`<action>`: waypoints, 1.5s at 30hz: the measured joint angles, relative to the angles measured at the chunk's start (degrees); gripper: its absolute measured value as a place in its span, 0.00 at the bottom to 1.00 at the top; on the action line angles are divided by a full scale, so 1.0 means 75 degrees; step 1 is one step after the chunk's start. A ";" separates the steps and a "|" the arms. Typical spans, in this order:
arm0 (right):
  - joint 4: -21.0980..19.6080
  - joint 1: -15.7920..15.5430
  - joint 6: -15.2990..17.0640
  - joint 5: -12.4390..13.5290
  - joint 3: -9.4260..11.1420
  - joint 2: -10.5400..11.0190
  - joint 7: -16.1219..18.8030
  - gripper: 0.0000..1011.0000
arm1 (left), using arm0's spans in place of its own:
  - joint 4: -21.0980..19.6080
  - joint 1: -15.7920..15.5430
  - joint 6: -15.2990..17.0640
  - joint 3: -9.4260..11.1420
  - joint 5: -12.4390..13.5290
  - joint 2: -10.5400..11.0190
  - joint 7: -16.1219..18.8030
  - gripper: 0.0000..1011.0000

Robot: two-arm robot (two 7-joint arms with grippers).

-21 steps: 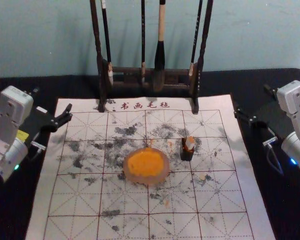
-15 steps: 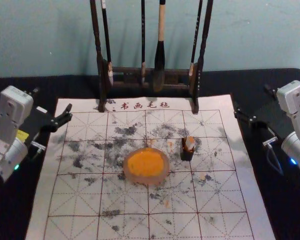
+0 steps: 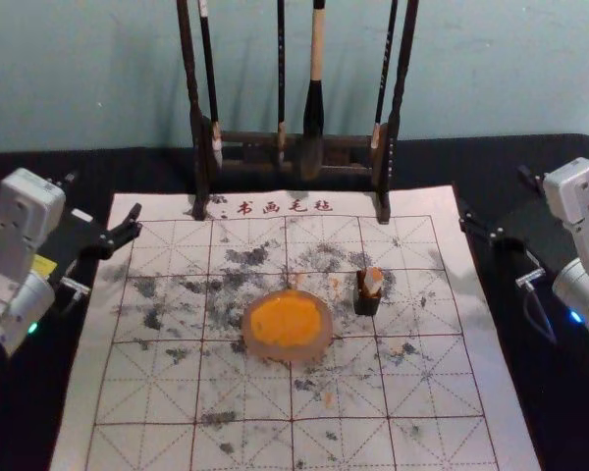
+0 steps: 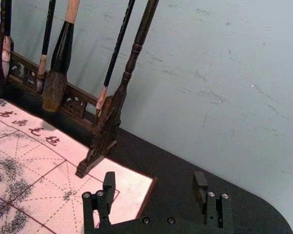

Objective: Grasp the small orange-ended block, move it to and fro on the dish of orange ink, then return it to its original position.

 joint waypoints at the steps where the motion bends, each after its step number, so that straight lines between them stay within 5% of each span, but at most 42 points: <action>1: 0.0000 0.0000 0.0000 0.0000 0.0000 0.0000 0.0000 0.99 | 0.0000 0.0000 0.0000 0.0000 0.0000 0.0000 0.0000 0.99; 45: 0.0000 -0.0001 0.0001 0.0000 0.0000 0.0000 0.0000 0.99 | 0.0000 0.0000 0.0000 0.0000 0.0000 0.0000 0.0000 0.99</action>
